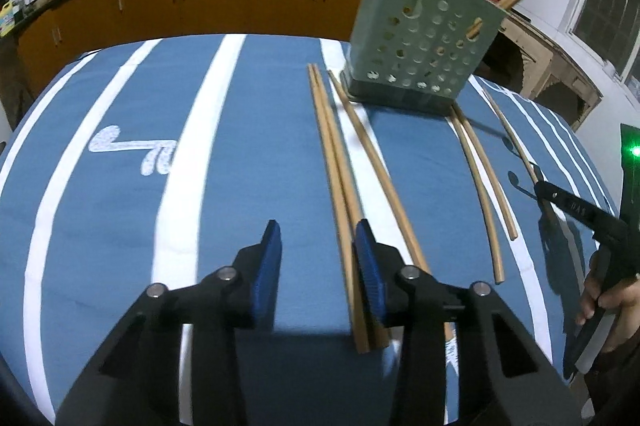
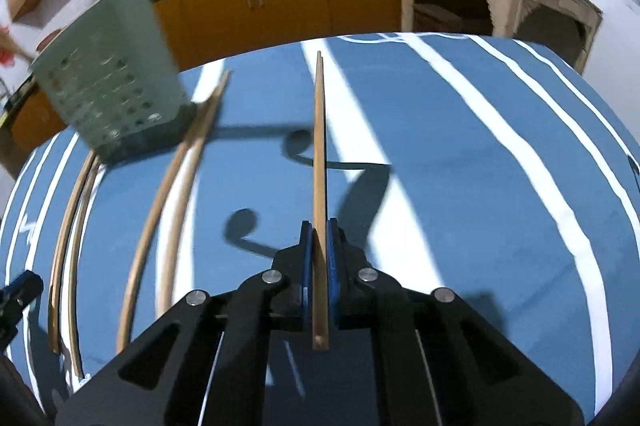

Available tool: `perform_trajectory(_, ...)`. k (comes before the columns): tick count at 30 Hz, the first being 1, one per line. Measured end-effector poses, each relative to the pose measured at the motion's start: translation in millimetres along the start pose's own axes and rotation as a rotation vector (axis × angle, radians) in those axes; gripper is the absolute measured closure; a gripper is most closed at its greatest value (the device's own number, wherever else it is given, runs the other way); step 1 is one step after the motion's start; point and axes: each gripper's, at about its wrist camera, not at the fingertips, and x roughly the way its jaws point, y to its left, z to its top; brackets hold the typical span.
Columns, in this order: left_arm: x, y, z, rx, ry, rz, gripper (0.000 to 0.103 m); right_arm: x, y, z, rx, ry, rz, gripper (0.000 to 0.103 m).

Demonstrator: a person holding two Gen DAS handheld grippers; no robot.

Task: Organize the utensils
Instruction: 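Close the left tool on a wooden chopstick while the right tool grasps another, then lift both held chopsticks upright and carry them toward the green holder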

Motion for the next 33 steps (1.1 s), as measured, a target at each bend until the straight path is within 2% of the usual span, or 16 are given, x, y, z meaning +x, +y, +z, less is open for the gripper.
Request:
perform_trajectory(4, 9, -5, 0, 0.014, 0.025, 0.008, 0.078, -2, 2, -3, -0.031, -0.007, -0.013, 0.095)
perform_trajectory(11, 15, -14, 2, 0.047, 0.022, 0.044, 0.088, 0, 13, -5, -0.067, -0.006, 0.006, 0.095)
perform_trajectory(13, 17, -13, 2, 0.049, 0.019, 0.065, 0.095, -1, 19, -6, -0.097, -0.011, 0.003, 0.095)
perform_trajectory(19, 17, 14, 11, -0.006, 0.010, 0.103, 0.095, -3, 14, -7, -0.091, -0.009, 0.001, 0.095)
perform_trajectory(22, 16, 26, 13, -0.007, 0.011, 0.088, 0.095, -5, 12, -10, -0.094, -0.010, 0.000, 0.095)
perform_trajectory(33, 14, 27, 9, 0.014, -0.009, 0.074, 0.092, -8, 12, -15, -0.090, -0.015, 0.003, 0.095)
